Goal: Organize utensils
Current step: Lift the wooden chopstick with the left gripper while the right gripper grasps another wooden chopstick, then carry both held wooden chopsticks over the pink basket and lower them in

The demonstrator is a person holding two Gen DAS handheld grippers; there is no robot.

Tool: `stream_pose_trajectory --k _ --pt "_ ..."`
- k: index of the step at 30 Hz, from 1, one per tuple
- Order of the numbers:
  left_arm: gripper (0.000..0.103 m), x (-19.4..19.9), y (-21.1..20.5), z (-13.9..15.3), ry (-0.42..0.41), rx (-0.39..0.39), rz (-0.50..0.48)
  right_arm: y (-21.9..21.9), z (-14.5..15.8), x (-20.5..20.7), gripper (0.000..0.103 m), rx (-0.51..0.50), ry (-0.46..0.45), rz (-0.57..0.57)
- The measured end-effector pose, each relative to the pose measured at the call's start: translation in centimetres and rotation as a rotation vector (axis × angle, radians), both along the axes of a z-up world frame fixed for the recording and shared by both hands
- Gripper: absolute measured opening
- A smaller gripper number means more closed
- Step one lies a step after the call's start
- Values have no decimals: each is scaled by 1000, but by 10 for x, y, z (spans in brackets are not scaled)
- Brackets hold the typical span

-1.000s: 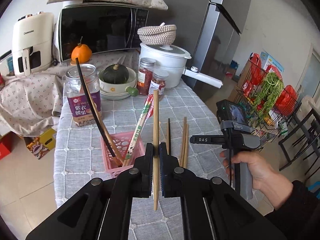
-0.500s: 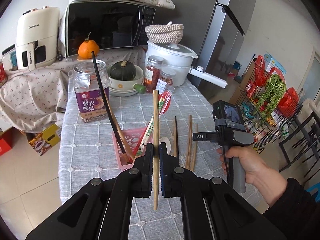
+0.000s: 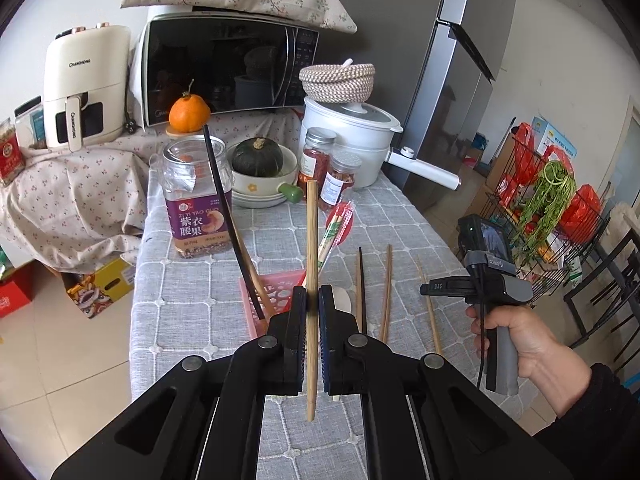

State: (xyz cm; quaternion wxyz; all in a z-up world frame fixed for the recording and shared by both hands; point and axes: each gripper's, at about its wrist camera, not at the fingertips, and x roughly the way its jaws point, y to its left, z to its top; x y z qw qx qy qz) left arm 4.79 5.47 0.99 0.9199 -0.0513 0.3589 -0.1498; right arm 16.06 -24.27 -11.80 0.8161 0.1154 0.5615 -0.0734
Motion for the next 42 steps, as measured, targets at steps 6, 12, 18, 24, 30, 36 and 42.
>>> stream_pose_trajectory --k 6,12,18,24,30,36,42 --pt "6 -11 0 20 -61 -22 -1 7 62 -28 6 47 -175 44" --pt "6 -23 2 43 -163 -51 25 13 114 -61 6 115 -339 86" --pt "6 -31 15 63 -305 -106 100 24 151 -83 6 166 -469 116" --pt "6 -21 23 61 -360 -96 178 39 164 -89 6 180 -517 163" --pt "6 0 21 35 -341 -34 222 51 167 -90 6 201 -538 190" --pt "6 25 18 4 -267 -19 228 70 176 -93 6 223 -595 237" --pt "6 45 18 -19 -176 -17 220 92 178 -94 6 229 -627 288"
